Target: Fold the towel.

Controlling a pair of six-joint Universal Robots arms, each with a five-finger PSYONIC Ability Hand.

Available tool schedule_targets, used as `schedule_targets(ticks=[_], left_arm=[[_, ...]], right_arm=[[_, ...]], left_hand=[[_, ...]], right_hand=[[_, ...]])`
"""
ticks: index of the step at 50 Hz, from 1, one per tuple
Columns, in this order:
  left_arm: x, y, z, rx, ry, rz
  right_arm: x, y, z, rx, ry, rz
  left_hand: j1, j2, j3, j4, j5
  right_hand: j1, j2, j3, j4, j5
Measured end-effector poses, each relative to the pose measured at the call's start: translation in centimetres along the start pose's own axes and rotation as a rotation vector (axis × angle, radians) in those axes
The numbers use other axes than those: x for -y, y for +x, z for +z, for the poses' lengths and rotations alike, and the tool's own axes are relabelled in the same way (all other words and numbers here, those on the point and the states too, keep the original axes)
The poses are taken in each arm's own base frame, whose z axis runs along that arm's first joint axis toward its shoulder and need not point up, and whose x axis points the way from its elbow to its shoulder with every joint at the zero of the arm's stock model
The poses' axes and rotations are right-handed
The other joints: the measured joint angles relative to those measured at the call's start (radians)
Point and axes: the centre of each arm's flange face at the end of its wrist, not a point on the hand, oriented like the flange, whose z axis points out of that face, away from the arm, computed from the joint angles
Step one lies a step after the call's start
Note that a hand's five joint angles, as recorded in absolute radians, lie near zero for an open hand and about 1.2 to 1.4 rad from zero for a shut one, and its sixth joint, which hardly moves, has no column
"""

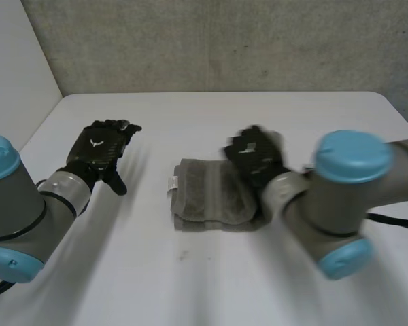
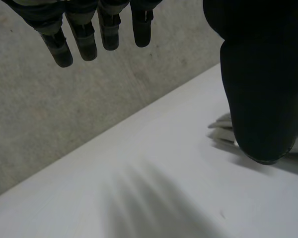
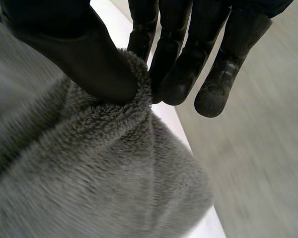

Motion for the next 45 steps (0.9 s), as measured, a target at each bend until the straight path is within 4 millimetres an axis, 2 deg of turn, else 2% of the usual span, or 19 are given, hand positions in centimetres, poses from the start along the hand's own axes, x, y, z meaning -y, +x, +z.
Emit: schedule_targets(ticks=[3,4,5,9,11,13,15,17,20,22,23,26,28,33,38,45], left_arm=[[1.0,-0.3,0.0,0.010,0.030,0.004],[1.2,-0.3,0.0,0.013,0.035,0.005],[1.6,-0.4,0.1,0.018,0.048,0.004],[3.1,-1.2,0.4,0.056,0.091,-0.032],[3.6,-1.5,0.6,0.073,0.107,-0.056],[4.5,-2.0,0.9,0.098,0.130,-0.107],[5.2,-2.4,1.2,0.115,0.147,-0.156],[5.7,-2.6,1.4,0.123,0.154,-0.191],[6.1,-2.6,1.8,0.121,0.152,-0.234],[6.1,-1.8,2.0,0.100,0.135,-0.253],[6.1,-1.6,2.1,0.093,0.131,-0.256],[5.5,0.5,2.4,0.040,0.088,-0.266],[5.0,1.7,2.4,0.011,0.059,-0.266],[2.3,5.6,2.2,-0.078,-0.047,-0.263],[-0.8,8.9,1.7,-0.147,-0.142,-0.255],[-3.3,10.0,1.9,-0.139,-0.206,-0.242]], right_arm=[[2.7,-5.0,0.5,0.140,0.094,-0.120],[3.0,-5.8,0.5,0.165,0.107,-0.142],[3.4,-7.6,0.5,0.217,0.130,-0.187],[3.9,-11.2,0.3,0.338,0.159,-0.286],[4.0,-11.6,0.3,0.354,0.156,-0.297],[4.5,-11.3,0.4,0.345,0.145,-0.269],[5.2,-9.8,0.6,0.305,0.134,-0.187],[5.8,-8.3,0.6,0.262,0.126,-0.092],[6.2,-5.3,0.5,0.188,0.114,0.084],[5.7,-2.5,0.3,0.117,0.101,0.238],[5.5,-2.0,0.2,0.103,0.099,0.268],[3.8,1.0,-0.1,0.025,0.065,0.440],[2.6,1.9,-0.2,0.003,0.034,0.505],[-0.8,2.2,-0.1,0.000,-0.094,0.628],[-3.4,0.9,0.6,0.037,-0.215,0.694],[-5.3,-0.8,1.6,0.071,-0.286,0.706]], left_hand=[[0.000,0.000,0.000,0.000,0.000],[0.000,0.000,0.000,0.000,0.000],[0.000,0.000,0.000,0.000,0.000],[0.000,0.000,0.000,-0.001,0.000],[0.000,0.000,0.000,-0.001,0.000],[0.000,0.000,0.000,-0.001,0.000],[0.000,0.000,0.000,-0.001,0.000],[0.000,0.000,0.000,-0.001,0.000],[0.000,0.000,0.000,-0.001,0.000],[0.000,0.000,0.000,-0.001,-0.001],[0.000,0.000,0.000,-0.001,-0.001],[0.000,0.000,0.000,-0.001,-0.001],[0.000,0.000,0.000,-0.001,-0.001],[0.000,0.000,0.000,-0.001,-0.001],[0.000,0.000,0.000,-0.001,-0.001],[0.000,0.000,0.000,-0.001,-0.001]], right_hand=[[0.001,0.000,0.000,0.000,0.000],[0.001,0.000,0.000,0.000,0.000],[0.001,0.000,0.000,0.000,0.000],[-0.008,-0.009,-0.005,-0.005,-0.005],[-0.187,-0.194,-0.194,-0.193,-0.182],[-0.586,-0.580,-0.576,-0.573,-0.586],[-0.903,-0.925,-0.920,-0.899,-0.927],[-1.020,-1.053,-1.062,-1.060,-1.087],[-1.060,-1.076,-1.096,-1.085,-1.100],[-1.064,-1.076,-1.096,-1.085,-1.100],[-1.064,-1.076,-1.096,-1.085,-1.100],[-1.064,-1.076,-1.096,-1.085,-1.100],[-1.065,-1.076,-1.096,-1.085,-1.100],[-1.065,-1.076,-1.096,-1.085,-1.100],[-1.065,-1.076,-1.096,-1.085,-1.100],[-1.065,-1.076,-1.096,-1.085,-1.100]])
